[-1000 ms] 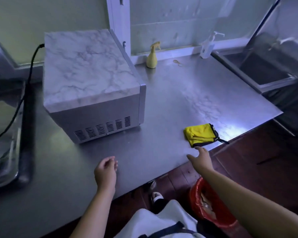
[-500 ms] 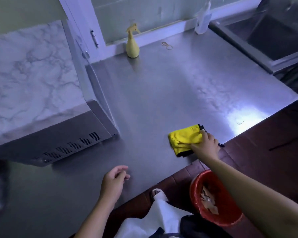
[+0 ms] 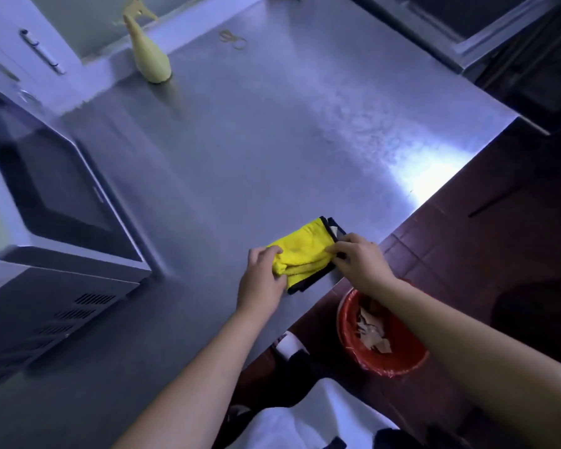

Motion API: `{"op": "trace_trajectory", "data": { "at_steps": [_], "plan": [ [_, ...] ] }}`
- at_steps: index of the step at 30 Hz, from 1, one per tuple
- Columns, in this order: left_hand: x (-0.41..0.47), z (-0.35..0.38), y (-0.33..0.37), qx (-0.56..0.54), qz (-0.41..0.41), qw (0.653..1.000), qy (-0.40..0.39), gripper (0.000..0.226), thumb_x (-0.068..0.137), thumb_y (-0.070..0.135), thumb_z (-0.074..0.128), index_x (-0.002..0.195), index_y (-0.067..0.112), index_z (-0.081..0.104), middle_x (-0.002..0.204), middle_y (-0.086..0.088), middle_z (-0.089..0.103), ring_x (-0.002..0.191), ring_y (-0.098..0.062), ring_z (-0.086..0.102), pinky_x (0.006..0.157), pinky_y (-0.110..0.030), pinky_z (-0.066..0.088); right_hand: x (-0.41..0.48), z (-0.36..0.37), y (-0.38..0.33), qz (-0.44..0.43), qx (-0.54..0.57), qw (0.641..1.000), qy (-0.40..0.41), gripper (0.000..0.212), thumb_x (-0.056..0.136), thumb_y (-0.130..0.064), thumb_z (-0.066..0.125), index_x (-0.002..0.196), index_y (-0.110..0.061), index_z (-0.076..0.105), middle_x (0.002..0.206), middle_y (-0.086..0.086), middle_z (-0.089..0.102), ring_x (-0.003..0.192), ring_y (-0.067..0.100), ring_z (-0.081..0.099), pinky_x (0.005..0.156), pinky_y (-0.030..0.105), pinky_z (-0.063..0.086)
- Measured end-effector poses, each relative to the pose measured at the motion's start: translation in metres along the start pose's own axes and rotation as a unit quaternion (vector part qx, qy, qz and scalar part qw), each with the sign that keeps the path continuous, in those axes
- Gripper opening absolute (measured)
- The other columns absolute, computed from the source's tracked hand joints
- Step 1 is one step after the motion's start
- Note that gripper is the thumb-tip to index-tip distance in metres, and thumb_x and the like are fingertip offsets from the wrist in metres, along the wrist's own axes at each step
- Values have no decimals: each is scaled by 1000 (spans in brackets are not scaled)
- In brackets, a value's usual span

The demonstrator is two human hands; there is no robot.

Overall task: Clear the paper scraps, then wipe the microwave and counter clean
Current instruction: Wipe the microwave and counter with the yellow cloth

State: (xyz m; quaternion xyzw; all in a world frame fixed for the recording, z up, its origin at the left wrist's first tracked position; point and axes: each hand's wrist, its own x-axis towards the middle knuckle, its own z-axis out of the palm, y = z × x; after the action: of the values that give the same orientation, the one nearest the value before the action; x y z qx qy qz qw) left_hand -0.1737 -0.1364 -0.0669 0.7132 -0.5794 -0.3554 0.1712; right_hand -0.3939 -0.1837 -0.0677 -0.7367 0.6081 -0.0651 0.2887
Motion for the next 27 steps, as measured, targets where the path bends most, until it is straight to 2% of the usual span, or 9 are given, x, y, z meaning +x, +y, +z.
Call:
{"op": "trace_trajectory", "data": {
  "at_steps": [3,7,10,13,17,19,22,25,27],
  "plan": [
    [13,-4,2,18,7,1000,11,30,84,12,69,114,17,67,109,0,57,78,-15,51,71,-25,38,7,-20,-1,-3,42,999,-24,22,94,-18,65,113,-20,75,115,4,63,97,26,64,86,31,46],
    [7,-11,14,-35,38,995,87,21,84,18,69,105,20,71,92,13,55,75,-3,55,65,-9,38,15,-38,-2,-18,99,994,35,20,93,-8,63,108,-13,76,114,4,62,92,23,63,81,30,44],
    [-8,-2,19,15,62,997,36,25,86,22,68,111,24,68,104,8,60,83,-11,59,72,-28,50,13,-39,4,-20,107,993,45,20,91,-5,64,104,-12,77,113,4,61,92,23,64,81,29,45],
    [-14,11,19,130,48,987,-76,35,91,28,62,125,24,61,124,4,55,107,-21,56,80,-34,49,7,-28,15,5,40,999,-23,32,86,-4,61,112,-16,75,123,8,59,109,30,57,93,35,43],
    [-11,9,19,44,45,997,34,18,94,28,61,107,21,71,105,2,65,98,-24,60,77,-31,46,0,-14,18,39,41,997,49,30,85,-11,64,112,-19,73,133,10,53,125,33,44,102,47,34],
    [1,4,17,22,9,998,62,29,91,32,65,118,22,66,113,1,61,110,-24,55,87,-31,44,3,-12,12,49,63,992,96,31,88,-20,67,119,-21,68,137,10,50,127,34,42,104,48,32],
    [23,-1,15,96,-92,990,-38,63,85,50,68,139,24,48,136,-2,46,129,-27,38,104,-36,34,15,-11,-3,67,49,994,64,59,89,-35,69,143,-25,48,152,9,36,139,32,31,111,46,25],
    [31,3,17,116,-108,983,-87,39,79,46,73,109,26,61,119,1,52,115,-25,46,94,-33,37,28,-11,-22,85,31,996,9,74,88,-35,68,152,-27,32,160,9,21,146,30,19,115,47,20],
    [25,3,19,5,-131,987,-98,25,74,34,75,85,24,55,92,5,58,87,-19,55,70,-29,44,29,-11,-36,87,75,993,28,67,89,-31,66,149,-26,37,157,9,26,144,29,23,114,45,22]
  ]
}}
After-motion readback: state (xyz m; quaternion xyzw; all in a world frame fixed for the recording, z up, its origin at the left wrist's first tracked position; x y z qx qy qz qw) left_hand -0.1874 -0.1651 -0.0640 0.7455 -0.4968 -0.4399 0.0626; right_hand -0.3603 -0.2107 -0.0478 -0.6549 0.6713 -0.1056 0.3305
